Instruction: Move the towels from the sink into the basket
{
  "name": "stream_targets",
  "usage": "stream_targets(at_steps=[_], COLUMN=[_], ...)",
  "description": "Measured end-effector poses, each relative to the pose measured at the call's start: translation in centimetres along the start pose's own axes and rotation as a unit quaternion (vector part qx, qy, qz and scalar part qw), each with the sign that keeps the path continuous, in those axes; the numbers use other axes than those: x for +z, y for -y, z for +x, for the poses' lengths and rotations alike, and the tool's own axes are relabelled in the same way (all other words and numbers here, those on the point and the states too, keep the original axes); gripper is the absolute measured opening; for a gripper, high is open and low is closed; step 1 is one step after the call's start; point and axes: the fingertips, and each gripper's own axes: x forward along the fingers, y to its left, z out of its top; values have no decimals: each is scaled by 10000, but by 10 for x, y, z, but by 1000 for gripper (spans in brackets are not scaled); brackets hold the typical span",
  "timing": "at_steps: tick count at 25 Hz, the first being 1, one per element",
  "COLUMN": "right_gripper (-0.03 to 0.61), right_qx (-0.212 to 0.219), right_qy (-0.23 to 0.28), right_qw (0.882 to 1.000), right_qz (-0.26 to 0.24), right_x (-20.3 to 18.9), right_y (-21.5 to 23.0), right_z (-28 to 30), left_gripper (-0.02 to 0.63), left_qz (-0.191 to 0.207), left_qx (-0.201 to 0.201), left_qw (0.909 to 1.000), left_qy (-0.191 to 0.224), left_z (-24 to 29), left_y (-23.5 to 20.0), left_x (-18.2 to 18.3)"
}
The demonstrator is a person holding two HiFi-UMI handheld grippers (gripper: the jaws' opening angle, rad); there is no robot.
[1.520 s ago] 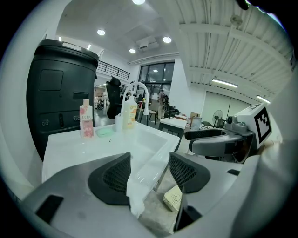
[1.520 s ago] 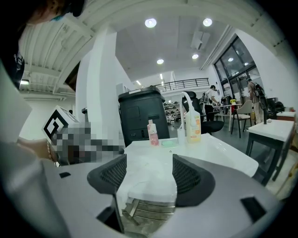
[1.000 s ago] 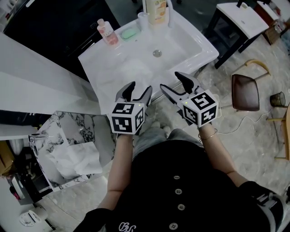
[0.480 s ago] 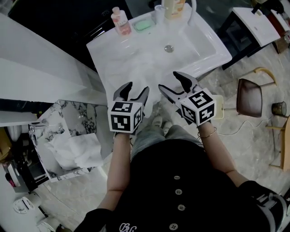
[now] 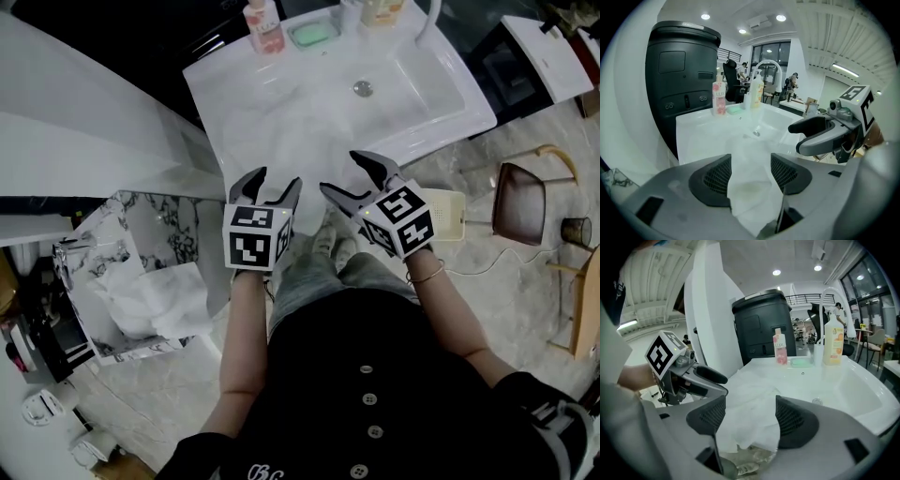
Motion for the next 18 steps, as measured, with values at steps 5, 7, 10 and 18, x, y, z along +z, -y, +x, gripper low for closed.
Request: stream_targets(at_steps=[5, 7, 10, 18], right_gripper=[323, 326, 340, 363], right_qx=[113, 116, 79, 49], right_qy=[-194, -307, -536, -1048], right_qw=[9997, 9995, 9985, 9945], right_qz=[-28, -47, -79, -37], right_x=[-10, -15, -25, -50], right_y=[-7, -9, -10, -11], right_z=[14, 19, 26, 38], left_gripper=[241, 241, 251, 262], left_qz=[-1, 11, -3, 164], left_qx=[41, 40, 71, -57], left_qw=[9998, 9997, 9993, 9969], left_qy=[-186, -258, -366, -769], left_z=[4, 6, 10, 19], left_y=[-10, -11, -13, -11], left_x=[-11, -15, -21, -37])
